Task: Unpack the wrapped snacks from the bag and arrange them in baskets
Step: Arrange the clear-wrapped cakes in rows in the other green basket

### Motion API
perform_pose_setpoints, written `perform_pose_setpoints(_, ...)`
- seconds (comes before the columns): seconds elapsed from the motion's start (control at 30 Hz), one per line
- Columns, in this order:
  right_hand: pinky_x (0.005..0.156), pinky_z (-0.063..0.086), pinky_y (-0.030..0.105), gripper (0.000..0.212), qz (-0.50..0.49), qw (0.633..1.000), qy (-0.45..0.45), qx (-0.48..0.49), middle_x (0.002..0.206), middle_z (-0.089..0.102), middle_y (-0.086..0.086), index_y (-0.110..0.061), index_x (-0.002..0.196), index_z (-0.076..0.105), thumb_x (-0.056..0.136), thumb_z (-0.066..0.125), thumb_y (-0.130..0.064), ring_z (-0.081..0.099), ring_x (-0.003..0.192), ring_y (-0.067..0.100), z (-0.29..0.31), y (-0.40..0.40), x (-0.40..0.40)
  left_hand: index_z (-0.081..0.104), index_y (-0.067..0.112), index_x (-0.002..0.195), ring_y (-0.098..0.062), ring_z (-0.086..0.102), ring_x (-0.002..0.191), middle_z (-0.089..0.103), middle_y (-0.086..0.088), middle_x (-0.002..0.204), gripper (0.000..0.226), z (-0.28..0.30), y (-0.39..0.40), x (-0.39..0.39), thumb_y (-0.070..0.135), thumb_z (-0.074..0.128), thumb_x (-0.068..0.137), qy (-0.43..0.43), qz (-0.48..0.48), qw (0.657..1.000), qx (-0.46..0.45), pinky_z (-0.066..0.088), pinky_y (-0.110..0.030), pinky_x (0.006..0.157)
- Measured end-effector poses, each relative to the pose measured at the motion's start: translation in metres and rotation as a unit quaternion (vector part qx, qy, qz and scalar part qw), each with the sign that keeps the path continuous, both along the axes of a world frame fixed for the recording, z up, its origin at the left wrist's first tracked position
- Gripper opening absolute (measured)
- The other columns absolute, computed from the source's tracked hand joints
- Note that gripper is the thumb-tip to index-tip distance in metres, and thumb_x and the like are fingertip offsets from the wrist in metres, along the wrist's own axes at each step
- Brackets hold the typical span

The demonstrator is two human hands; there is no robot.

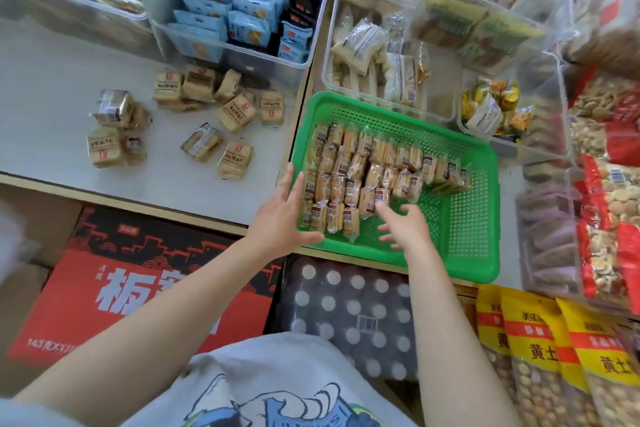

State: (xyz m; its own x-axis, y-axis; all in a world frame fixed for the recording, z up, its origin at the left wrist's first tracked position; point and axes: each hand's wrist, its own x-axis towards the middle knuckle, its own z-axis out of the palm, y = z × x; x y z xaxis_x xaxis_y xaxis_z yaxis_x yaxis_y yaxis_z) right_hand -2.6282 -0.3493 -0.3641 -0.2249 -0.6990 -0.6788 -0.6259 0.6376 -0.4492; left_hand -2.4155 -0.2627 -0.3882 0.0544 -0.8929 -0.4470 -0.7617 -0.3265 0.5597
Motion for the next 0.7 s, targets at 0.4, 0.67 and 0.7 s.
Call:
perform_pose_setpoints(0.4, 0.073, 0.055, 0.039, 0.019, 0.284, 0.943, -0.127, -0.121, 0.097, 0.067, 0.003, -0.025, 0.109, 0.060, 0.093, 0.065, -0.034, 0.065, 0.085, 0.022, 0.004, 0.009, 0.231, 0.032, 0.006, 0.153, -0.030, 0.020, 0.148, 0.026, -0.017, 0.160, 0.059, -0.054, 0.079, 0.192, 0.036, 0.046, 0.104, -0.057, 0.242, 0.966, 0.067, 0.021, -0.043, 0.118)
perform_pose_setpoints(0.67, 0.117, 0.026, 0.043, 0.100, 0.422, 0.900, 0.088, -0.066, 0.157, 0.023, 0.016, -0.013, 0.155, 0.023, 0.079, 0.083, -0.035, 0.027, 0.143, 0.036, -0.091, -0.021, 0.283, 0.008, 0.029, 0.160, -0.018, -0.020, 0.152, -0.012, 0.002, 0.168, 0.066, -0.093, 0.107, 0.222, 0.058, 0.023, 0.103, -0.116, 0.154, 0.975, 0.112, 0.003, -0.052, 0.124)
perform_pose_setpoints(0.7, 0.117, 0.024, 0.045, 0.103, 0.448, 0.884, 0.110, -0.077, 0.158, 0.023, 0.017, -0.013, 0.155, 0.021, 0.077, 0.084, -0.036, 0.024, 0.143, 0.038, -0.093, -0.021, 0.285, 0.008, 0.030, 0.160, -0.017, -0.022, 0.152, -0.013, 0.003, 0.168, 0.066, -0.095, 0.107, 0.220, 0.059, 0.024, 0.103, -0.111, 0.165, 0.974, 0.104, 0.002, -0.052, 0.123)
